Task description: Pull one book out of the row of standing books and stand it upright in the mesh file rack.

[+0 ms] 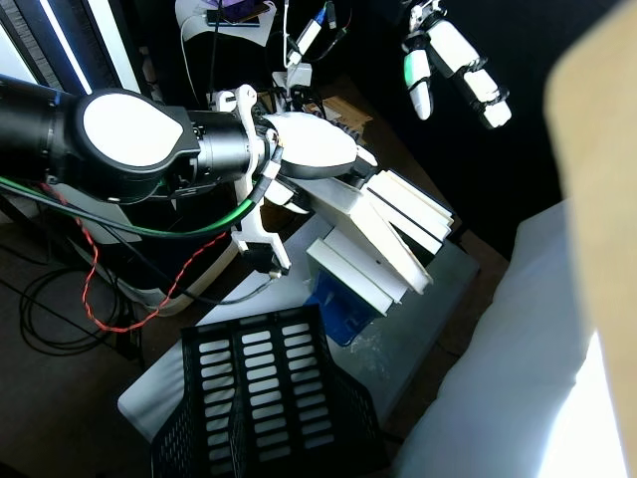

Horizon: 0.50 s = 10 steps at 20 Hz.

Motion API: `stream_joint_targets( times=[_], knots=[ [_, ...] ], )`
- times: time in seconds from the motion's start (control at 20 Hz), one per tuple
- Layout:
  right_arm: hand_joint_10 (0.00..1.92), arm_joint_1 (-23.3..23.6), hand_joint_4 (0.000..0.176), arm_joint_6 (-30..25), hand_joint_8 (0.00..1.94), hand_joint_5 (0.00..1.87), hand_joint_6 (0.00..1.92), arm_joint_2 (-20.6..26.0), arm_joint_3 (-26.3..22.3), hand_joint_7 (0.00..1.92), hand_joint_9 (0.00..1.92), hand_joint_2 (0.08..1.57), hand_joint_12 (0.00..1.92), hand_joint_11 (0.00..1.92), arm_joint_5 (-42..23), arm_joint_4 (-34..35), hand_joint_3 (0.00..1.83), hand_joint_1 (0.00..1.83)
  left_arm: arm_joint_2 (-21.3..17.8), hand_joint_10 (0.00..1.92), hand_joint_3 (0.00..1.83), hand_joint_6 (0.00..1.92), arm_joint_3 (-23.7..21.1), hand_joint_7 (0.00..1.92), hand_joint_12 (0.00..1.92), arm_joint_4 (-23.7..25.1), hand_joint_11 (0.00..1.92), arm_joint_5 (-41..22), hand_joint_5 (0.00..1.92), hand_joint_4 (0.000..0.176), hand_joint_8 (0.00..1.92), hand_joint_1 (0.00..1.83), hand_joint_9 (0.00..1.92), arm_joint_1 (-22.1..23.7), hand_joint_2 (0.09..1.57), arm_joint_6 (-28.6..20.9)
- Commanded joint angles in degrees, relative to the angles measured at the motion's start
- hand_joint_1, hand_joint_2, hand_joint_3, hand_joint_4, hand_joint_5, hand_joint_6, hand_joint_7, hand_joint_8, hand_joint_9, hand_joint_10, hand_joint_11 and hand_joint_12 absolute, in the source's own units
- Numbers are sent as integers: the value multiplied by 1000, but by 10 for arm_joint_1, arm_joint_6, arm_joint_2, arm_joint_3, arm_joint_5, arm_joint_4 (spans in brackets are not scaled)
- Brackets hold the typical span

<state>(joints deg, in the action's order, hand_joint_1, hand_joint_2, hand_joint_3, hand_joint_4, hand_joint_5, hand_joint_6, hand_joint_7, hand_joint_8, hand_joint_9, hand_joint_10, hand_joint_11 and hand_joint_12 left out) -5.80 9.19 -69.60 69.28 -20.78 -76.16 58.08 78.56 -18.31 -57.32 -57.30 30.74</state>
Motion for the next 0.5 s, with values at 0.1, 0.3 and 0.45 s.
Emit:
stream_joint_targets(
  times=[0.1, 0.3, 0.45],
  knots=[
    [1607, 22, 0, -2, 1293, 704, 1237, 21, 6, 833, 709, 1219, 1917, 597, 13, 17, 3, 1348, -2, 0, 2, 0, 4, 0, 0, -15, 0, -69, 0, 56, 0, 376, 0, 8, 1352, -3],
    [1569, 45, 0, -6, 1261, 721, 1341, 37, 7, 810, 692, 1221, 1861, 493, 12, 21, 2, 1345, -1, 0, 2, 0, 6, 0, 0, -13, 0, -66, 0, 39, 0, 392, 0, 13, 1354, -4],
    [1615, 66, 0, -24, 1366, 728, 1340, 44, 6, 754, 630, 1241, 1902, 409, 12, 1, 6, 1333, 1, 0, 0, 3, 6, 0, 0, -9, 0, -63, 7, 40, 0, 434, 0, 19, 1351, -4]
  ],
)
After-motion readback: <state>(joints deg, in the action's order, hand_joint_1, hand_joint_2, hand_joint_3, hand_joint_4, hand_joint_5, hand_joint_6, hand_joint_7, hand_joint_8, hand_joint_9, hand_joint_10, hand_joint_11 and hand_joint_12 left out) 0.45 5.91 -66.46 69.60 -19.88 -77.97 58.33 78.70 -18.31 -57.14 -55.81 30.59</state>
